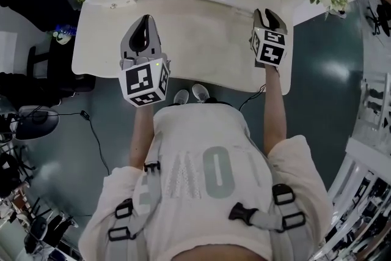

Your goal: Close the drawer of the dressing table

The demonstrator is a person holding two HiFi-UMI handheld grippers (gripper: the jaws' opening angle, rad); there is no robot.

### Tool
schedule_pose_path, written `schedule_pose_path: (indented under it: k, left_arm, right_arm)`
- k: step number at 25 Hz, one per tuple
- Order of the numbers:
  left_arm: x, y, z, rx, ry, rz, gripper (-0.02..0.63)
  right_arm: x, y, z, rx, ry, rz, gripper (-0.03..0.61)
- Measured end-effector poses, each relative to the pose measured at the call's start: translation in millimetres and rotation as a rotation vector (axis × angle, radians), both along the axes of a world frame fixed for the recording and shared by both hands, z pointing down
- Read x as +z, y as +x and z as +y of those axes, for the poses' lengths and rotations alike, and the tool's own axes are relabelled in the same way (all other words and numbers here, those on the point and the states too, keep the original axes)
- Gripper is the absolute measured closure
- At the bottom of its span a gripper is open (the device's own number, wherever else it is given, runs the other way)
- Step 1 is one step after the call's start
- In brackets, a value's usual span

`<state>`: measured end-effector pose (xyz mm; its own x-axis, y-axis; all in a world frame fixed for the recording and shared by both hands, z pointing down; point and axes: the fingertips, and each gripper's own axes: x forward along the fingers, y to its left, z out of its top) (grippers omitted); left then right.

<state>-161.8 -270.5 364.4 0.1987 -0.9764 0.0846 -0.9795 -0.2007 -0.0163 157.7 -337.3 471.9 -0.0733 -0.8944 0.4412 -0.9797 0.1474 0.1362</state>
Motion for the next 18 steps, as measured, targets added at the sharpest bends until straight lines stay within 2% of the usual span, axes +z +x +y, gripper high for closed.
schedule_pose_path:
  k: [5,9,12,18]
  left_arm:
    - [-14.3,-4.1,-3.2,0.013,0.03,-0.006,0.595]
    - [-30.9,-4.4,-5.5,0.025,0.068,-0.033,0.595]
    - [-44.1,-1.9,-4.2,0.038,0.097,-0.035,0.595]
    - [-53.4,3.8,1.1,0.069,0.123,-0.011,0.595]
  right_arm:
    - [-78.4,-22.6,3.8,-0.004,0.195,-0.074,0.459]
    - [-126.9,-64.9,14.2,-0.086,0.326,-0.041,0.466]
    - [-145.2,-94.0,24.2,-0.136,0.381,-0.023,0.479]
    - [-156.7,-141.5,51.5,-0.223,0.426,-0.04,0.546]
